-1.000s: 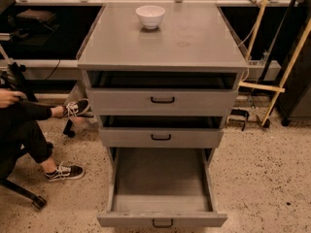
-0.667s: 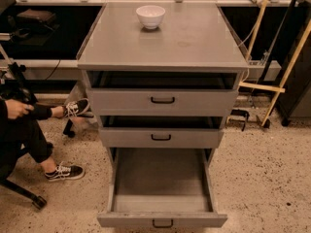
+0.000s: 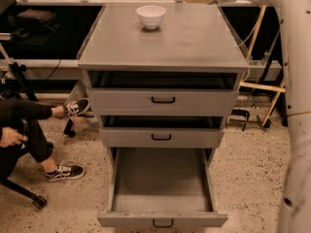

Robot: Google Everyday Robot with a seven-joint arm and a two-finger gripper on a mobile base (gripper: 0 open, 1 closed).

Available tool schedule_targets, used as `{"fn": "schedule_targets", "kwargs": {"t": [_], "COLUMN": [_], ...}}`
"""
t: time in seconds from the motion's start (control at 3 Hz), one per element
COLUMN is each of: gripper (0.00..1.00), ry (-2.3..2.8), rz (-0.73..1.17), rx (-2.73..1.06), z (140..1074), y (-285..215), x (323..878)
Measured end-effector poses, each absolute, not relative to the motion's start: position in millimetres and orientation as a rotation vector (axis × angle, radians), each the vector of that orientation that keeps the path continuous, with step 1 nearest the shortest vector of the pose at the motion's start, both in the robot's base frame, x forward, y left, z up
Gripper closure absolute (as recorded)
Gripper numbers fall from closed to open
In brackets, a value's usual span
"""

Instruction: Pick 7up can from bottom drawer and place on counter

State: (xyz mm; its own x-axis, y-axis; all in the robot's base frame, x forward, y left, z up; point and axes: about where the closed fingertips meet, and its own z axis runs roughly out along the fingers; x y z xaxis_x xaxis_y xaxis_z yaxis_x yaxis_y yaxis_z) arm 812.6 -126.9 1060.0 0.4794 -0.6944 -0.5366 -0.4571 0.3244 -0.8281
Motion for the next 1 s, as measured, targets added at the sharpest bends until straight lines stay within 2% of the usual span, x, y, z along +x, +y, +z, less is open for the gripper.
{"fn": "schedule_targets", "kwargs": {"t": [0.33, 0.67, 1.0], "gripper": [1.0, 1.0, 1.0], "ry": [1.258, 1.363, 1.364], "rz": [-0.098, 0.022, 0.023], "rx": [-1.373, -1.449, -1.45], "z": [1015, 967, 967], "y": [-134, -146, -145], "x": [820, 804, 804]}}
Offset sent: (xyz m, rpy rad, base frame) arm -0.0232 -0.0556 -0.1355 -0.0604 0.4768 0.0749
